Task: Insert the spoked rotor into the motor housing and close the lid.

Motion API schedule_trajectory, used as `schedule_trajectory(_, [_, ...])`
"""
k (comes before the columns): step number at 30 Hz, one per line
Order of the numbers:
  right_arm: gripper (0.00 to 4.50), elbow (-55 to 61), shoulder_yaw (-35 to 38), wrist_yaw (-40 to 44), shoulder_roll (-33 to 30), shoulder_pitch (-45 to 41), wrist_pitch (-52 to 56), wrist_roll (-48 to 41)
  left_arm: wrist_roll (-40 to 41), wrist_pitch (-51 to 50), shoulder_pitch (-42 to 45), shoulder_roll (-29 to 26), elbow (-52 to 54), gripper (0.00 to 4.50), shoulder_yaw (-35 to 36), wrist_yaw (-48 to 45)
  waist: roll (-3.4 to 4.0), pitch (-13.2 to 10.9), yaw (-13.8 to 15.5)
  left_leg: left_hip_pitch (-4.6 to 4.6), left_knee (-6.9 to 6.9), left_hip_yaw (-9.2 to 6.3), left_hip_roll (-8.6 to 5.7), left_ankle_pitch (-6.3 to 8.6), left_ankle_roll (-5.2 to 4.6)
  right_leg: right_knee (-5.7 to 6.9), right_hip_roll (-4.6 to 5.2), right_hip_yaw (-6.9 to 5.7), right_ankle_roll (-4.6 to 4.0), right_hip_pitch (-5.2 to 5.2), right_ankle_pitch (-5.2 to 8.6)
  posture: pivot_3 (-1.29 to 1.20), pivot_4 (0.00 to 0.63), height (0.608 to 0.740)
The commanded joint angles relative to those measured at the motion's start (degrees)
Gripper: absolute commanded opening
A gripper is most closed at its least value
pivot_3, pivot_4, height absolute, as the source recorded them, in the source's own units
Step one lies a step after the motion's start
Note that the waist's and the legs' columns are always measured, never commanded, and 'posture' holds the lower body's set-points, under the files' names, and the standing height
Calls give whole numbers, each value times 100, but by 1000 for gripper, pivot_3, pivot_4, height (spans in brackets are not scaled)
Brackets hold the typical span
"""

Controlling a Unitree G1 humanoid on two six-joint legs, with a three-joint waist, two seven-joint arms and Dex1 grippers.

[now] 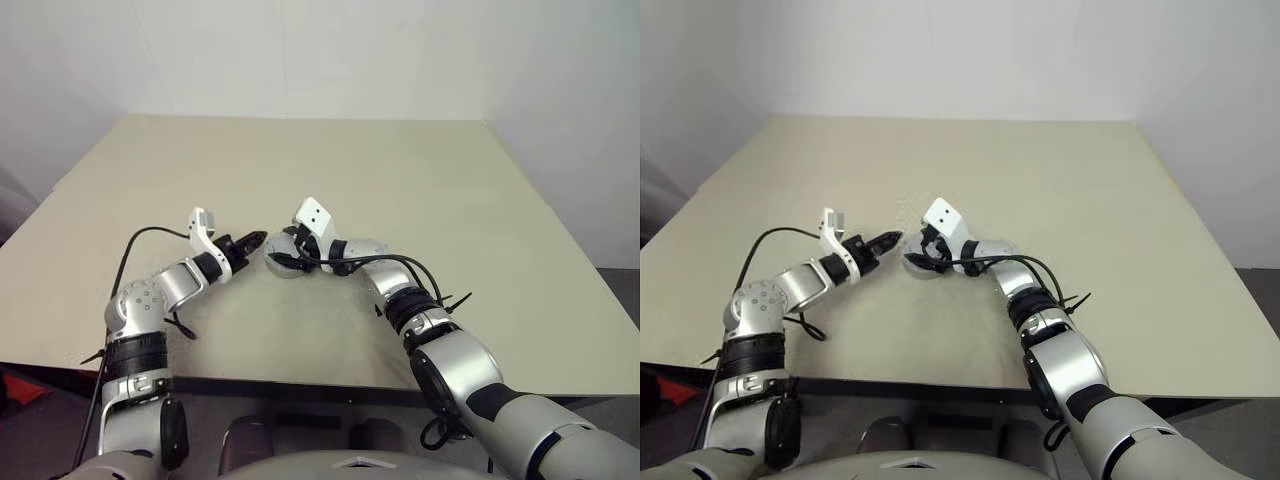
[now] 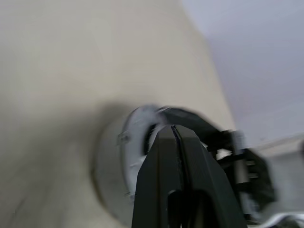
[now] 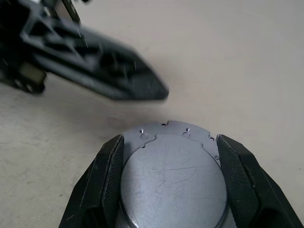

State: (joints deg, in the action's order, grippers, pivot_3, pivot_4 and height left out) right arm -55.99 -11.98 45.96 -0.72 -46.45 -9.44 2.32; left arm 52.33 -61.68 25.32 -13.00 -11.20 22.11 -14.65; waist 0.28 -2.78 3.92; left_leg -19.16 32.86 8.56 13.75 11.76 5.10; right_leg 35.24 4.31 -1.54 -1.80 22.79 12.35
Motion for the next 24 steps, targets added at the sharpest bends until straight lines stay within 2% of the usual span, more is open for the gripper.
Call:
schedule_trajectory(1, [2997,-231,-145,29,-77,164,252,212,-144,-207,179,-60,-238,0,-106,87,0,0,0,0,0,0,0,0,0,0,0,0,0,0,0,0,0,740])
schedule_trajectory(11, [2997,-91,-74,47,-83,144,356,120,-325,-614,223,-78,-442,0,-187,211,3,3,10,3,-1,0,-3,3,-4,-3,5,-1,0,-7,0,0,0,740])
schedule_trajectory(15, [2997,66,-33,344,-108,139,607,-15,-323,-655,196,-69,-404,0,-138,227,3,4,17,4,-1,-1,-4,4,-7,-6,5,-1,0,-11,0,0,0,740])
schedule_trajectory(17, [3745,185,-32,397,-120,149,609,-35,-316,-673,185,-59,-377,0,-120,238,3,5,21,3,-3,-1,-4,4,-7,-14,6,-2,0,-14,0,0,0,740])
schedule_trajectory(20, [4487,366,104,225,-44,159,476,-148,-301,-712,158,-43,-327,0,-101,243,4,5,15,3,-10,0,-4,4,-7,-26,6,-4,0,-18,0,0,0,740])
schedule_trajectory(24, [4487,541,256,382,-7,163,511,-379,-291,-772,135,-21,-267,0,-65,242,5,4,14,1,-12,0,-3,5,-8,-27,5,-5,0,-14,0,0,0,740])
